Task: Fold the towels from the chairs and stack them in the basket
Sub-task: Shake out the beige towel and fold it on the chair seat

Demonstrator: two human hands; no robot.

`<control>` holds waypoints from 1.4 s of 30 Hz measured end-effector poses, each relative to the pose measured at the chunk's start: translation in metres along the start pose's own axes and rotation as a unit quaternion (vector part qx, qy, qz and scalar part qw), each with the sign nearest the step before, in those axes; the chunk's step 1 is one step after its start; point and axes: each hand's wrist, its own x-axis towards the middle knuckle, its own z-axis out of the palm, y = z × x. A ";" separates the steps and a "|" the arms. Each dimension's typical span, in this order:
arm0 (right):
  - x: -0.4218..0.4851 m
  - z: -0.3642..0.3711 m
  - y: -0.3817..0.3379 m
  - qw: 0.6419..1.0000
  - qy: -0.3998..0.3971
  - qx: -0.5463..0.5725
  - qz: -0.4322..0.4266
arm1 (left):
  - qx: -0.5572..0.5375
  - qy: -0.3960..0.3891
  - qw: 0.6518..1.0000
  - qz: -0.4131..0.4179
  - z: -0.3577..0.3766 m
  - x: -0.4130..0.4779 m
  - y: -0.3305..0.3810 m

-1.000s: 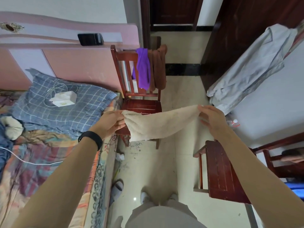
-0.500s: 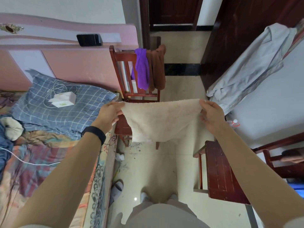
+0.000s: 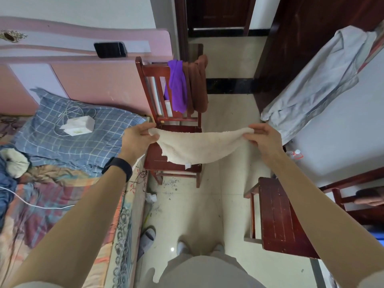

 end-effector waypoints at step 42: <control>0.004 -0.006 0.058 0.872 0.011 -0.411 -0.266 | 0.451 0.063 0.889 0.048 0.012 -0.013 -0.040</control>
